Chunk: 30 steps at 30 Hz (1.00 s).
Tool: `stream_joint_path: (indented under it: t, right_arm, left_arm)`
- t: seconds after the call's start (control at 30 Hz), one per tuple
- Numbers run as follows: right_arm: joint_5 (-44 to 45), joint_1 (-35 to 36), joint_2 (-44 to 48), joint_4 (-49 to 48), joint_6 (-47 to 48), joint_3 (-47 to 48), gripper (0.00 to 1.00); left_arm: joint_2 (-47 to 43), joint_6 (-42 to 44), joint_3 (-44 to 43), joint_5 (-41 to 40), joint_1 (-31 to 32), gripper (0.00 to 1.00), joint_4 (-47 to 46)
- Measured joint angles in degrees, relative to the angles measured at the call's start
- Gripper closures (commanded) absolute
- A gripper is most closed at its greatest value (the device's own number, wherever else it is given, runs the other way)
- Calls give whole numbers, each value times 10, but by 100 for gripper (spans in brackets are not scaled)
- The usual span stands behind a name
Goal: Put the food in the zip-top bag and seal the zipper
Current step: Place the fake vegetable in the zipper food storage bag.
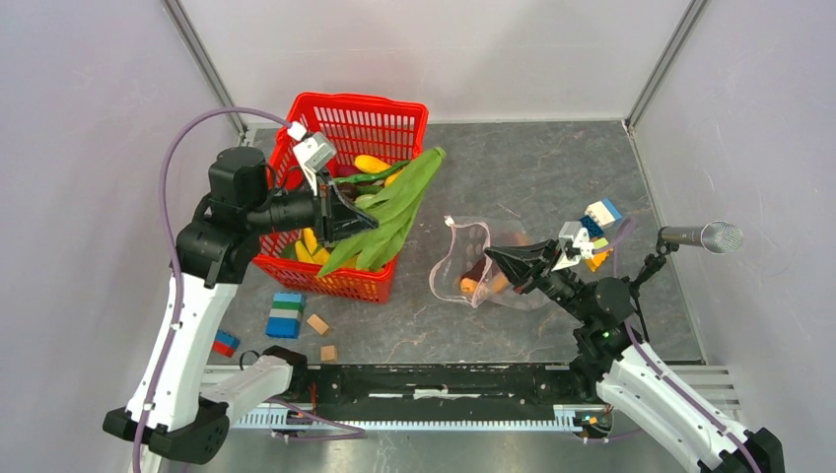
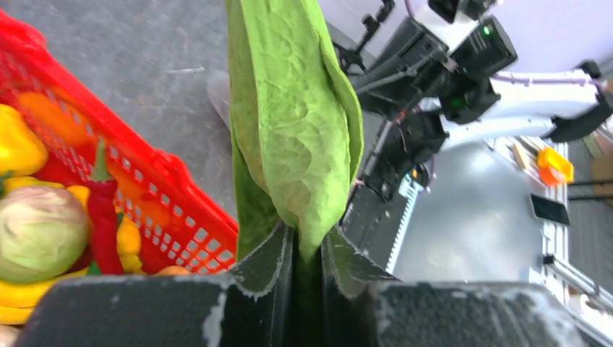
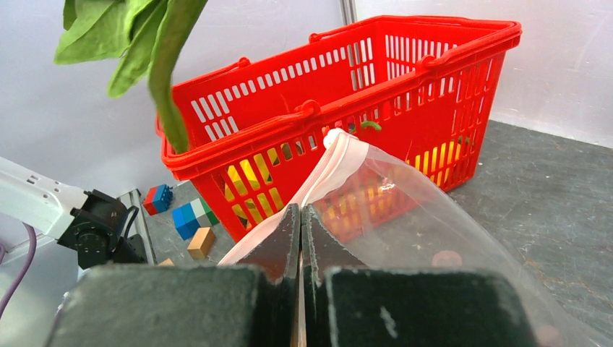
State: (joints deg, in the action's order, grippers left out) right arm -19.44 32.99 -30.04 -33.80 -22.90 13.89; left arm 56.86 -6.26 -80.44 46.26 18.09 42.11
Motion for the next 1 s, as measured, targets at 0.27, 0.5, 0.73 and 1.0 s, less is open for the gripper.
stream_joint_path:
  t: [0.27,0.5,0.73,1.0]
  right_arm:
    - [3,0,1,0,1,0,100]
    - [9,0,4,0,2,0,100]
    - [15,0,5,0,2,0,100]
    - [12,0,7,0,2,0,100]
  left_arm:
    - [45,70,-67,11,53,97,173]
    - [37,70,-68,-47,140,98,242]
    - [71,43,-68,-139,254,98,275]
    - [135,-3,-69,-230,292,98,270]
